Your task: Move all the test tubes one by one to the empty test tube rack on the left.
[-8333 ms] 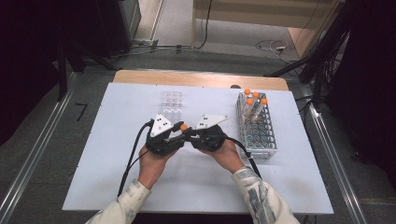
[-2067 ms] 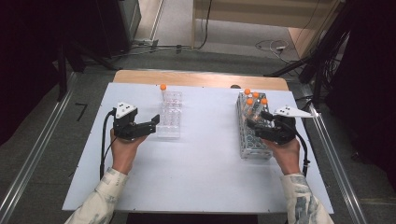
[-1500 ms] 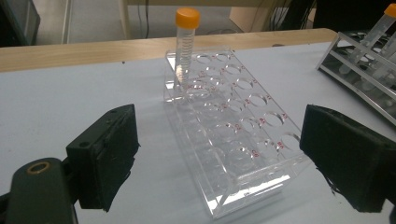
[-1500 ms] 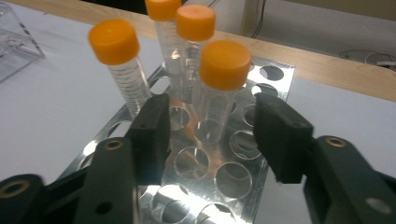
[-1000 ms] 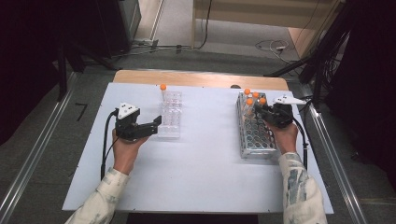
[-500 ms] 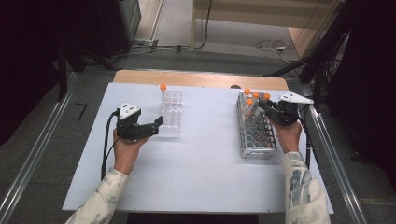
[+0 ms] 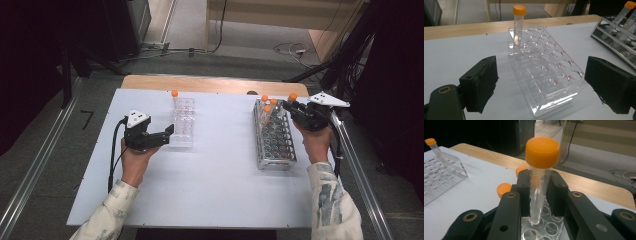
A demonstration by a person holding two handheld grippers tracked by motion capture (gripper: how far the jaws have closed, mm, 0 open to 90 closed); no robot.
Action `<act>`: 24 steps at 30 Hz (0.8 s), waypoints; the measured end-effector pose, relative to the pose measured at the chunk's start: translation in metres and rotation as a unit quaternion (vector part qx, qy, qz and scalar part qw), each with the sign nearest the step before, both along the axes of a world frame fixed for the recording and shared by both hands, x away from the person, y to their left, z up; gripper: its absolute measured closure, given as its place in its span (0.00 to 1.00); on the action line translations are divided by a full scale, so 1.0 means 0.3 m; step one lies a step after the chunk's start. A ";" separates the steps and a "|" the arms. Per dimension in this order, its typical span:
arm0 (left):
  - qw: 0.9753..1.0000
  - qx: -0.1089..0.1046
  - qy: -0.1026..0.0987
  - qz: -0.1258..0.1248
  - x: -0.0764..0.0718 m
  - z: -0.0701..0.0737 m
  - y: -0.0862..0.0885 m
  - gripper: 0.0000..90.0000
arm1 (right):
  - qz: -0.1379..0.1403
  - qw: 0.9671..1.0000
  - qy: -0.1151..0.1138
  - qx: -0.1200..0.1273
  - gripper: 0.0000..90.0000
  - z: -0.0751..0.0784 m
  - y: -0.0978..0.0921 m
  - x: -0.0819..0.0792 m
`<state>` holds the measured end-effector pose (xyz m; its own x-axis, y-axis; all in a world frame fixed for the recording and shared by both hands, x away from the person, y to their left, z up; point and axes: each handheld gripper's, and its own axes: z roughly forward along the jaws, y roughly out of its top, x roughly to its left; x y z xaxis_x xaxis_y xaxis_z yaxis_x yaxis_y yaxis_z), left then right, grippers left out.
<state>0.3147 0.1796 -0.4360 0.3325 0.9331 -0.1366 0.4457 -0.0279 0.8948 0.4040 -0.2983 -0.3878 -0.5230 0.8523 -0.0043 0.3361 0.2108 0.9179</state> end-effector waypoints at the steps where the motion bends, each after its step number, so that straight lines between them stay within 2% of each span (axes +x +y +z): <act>1: 1.000 0.000 0.000 -0.001 0.000 0.000 0.000 0.13 | 0.001 1.000 0.003 -0.001 0.80 0.004 0.001 -0.009; 7: 1.000 -0.004 -0.003 0.001 -0.001 0.004 0.000 0.13 | 0.020 1.000 0.006 -0.002 0.80 0.025 0.021 -0.091; 14: 1.000 -0.002 -0.005 -0.005 -0.006 0.013 -0.009 0.13 | 0.055 0.998 0.006 -0.008 0.80 0.031 0.092 -0.170; 24: 1.000 -0.006 -0.006 -0.009 -0.009 0.017 -0.011 0.14 | 0.108 0.994 0.028 -0.013 0.80 -0.030 0.252 -0.196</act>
